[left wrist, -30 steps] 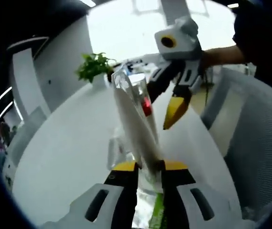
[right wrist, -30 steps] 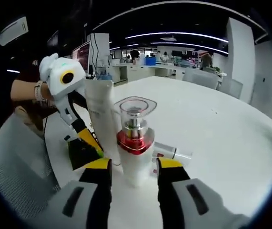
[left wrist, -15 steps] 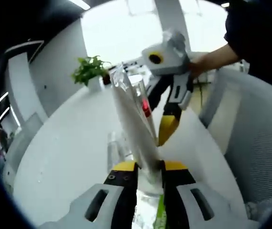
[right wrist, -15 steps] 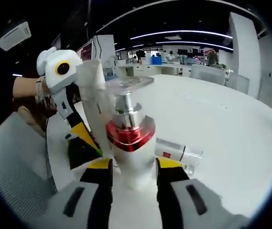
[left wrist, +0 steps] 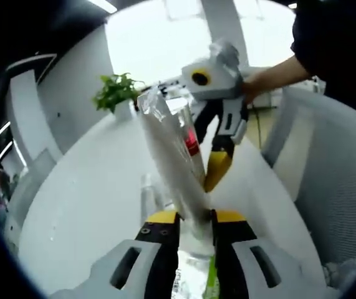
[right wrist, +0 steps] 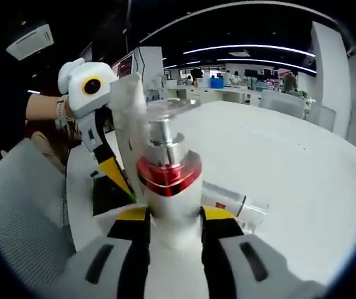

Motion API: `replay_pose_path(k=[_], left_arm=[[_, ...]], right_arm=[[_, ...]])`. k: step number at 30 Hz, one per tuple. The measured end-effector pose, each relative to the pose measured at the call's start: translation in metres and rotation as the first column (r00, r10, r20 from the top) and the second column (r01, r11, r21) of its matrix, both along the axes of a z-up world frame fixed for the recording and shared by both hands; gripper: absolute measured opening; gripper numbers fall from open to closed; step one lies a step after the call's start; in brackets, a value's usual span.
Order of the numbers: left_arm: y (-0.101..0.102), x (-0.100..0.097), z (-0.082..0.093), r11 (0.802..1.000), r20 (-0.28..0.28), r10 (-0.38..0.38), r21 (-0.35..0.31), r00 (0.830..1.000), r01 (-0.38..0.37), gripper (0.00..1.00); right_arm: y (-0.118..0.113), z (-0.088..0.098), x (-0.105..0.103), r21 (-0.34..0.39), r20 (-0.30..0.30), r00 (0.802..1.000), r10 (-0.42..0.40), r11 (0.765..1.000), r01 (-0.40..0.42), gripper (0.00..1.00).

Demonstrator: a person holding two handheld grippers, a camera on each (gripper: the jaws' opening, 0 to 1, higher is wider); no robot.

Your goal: Arrange the skincare products in the storage area until every visible bottle or jar stands upright without overlapping.

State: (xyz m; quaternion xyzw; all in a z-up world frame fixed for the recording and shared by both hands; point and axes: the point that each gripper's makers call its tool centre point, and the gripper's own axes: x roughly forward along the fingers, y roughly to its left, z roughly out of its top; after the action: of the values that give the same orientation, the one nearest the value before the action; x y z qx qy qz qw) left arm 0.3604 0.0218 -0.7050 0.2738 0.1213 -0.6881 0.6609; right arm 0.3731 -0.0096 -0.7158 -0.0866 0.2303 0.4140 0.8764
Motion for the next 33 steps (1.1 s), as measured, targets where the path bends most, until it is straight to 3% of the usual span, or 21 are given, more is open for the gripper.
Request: replay_pose_path(k=[16,23,33], left_arm=[[0.000,-0.001,-0.001,1.000,-0.009,0.027,-0.005,1.000,-0.027,0.20],[0.002,-0.005,-0.001,0.999,-0.012,0.042,0.003,0.999,-0.042,0.23],[0.017,-0.003,0.000,0.990,-0.035,0.138,0.040,0.990,-0.136,0.28]], right_arm=[[-0.001,-0.006,-0.010,-0.038,-0.047,0.999,0.000,0.999,-0.001,0.42],[-0.004,0.002,-0.013,-0.039,-0.046,0.999,-0.020,0.999,0.019,0.45],[-0.005,0.009,-0.015,-0.051,-0.045,0.999,-0.031,0.998,0.028,0.56]])
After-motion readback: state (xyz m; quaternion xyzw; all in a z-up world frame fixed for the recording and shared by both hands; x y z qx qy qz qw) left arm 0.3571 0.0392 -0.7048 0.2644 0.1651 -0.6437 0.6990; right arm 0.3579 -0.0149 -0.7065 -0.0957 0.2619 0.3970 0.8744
